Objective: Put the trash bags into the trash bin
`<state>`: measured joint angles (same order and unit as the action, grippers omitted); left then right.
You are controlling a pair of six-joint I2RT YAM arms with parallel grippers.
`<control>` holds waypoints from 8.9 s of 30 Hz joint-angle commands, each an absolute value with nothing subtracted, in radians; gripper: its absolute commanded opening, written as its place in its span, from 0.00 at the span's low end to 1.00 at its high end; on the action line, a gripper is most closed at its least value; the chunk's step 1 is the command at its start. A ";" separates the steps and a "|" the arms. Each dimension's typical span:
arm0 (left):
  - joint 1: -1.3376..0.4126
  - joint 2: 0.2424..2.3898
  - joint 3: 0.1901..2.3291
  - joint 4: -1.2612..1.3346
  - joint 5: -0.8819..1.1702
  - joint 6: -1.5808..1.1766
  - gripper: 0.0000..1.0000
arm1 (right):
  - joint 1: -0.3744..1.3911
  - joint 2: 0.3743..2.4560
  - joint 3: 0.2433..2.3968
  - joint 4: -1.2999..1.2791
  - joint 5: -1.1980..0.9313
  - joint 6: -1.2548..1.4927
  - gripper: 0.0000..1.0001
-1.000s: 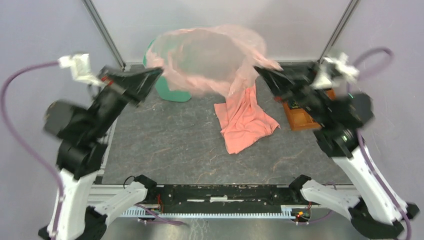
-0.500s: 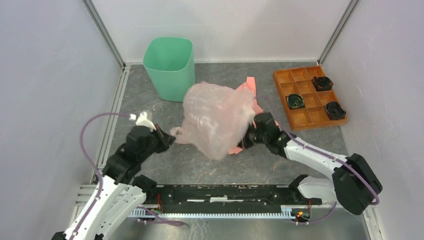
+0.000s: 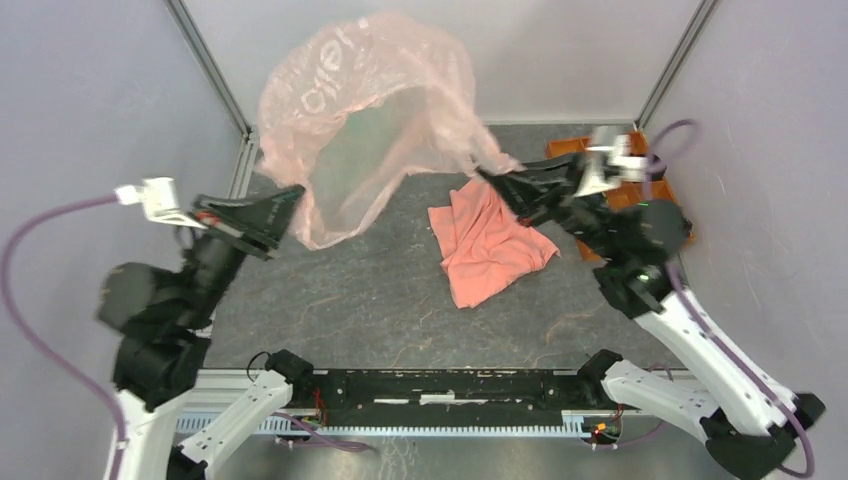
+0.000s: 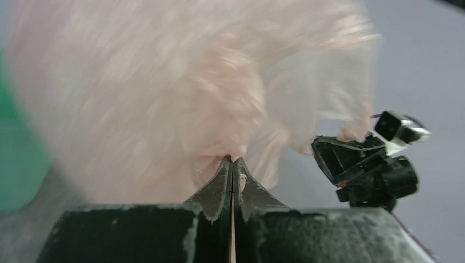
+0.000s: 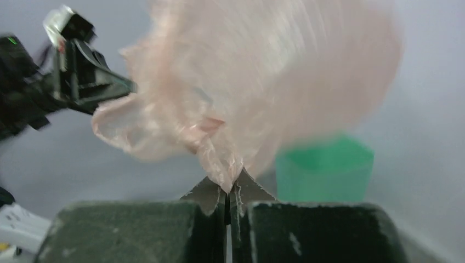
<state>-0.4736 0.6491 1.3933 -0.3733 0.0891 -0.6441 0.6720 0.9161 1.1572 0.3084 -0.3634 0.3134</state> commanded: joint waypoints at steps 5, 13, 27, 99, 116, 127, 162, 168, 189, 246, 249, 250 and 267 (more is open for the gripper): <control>-0.476 0.536 0.927 -0.709 -0.138 -0.754 0.02 | 0.670 1.068 0.714 0.189 -0.313 0.312 0.01; -0.476 0.627 1.387 -0.669 -0.103 -0.517 0.02 | 0.677 1.010 1.040 0.086 -0.313 0.219 0.01; -0.476 0.657 1.184 -0.453 0.339 -0.577 0.02 | 0.680 1.056 1.035 0.094 -0.498 0.151 0.02; -0.252 1.487 1.688 -0.661 -0.535 -0.523 0.96 | 1.215 0.909 0.821 0.131 0.439 0.099 0.01; -0.200 1.776 1.932 -0.917 -0.704 -0.937 0.75 | 1.215 0.856 0.788 0.120 0.468 0.091 0.01; -0.181 1.871 1.985 -0.955 -0.648 -0.954 0.44 | 1.214 0.800 0.766 0.129 0.455 0.118 0.01; -0.181 0.809 1.097 -0.791 -0.104 -0.403 0.05 | 1.215 0.934 1.282 0.199 0.297 -0.136 0.01; -0.182 0.829 1.101 -0.798 -0.088 -0.396 0.13 | 1.215 1.121 1.463 0.334 0.079 0.042 0.01; -0.181 0.522 1.129 -0.857 -0.281 -0.414 0.53 | 1.149 1.239 1.395 0.826 0.480 0.226 0.00; -0.190 0.814 0.933 -0.442 0.464 -0.542 0.61 | 0.927 1.403 1.439 0.355 -0.141 0.106 0.01; -0.190 0.794 0.995 -0.524 0.377 -0.498 0.73 | 0.927 1.426 1.486 0.290 -0.107 0.016 0.01; -0.190 0.785 1.013 -0.565 0.346 -0.486 0.76 | 0.925 1.439 1.508 0.279 -0.111 0.008 0.01; -0.190 0.570 1.220 -0.863 -0.135 -0.417 0.93 | 1.098 1.608 1.566 0.151 -0.016 -0.150 0.01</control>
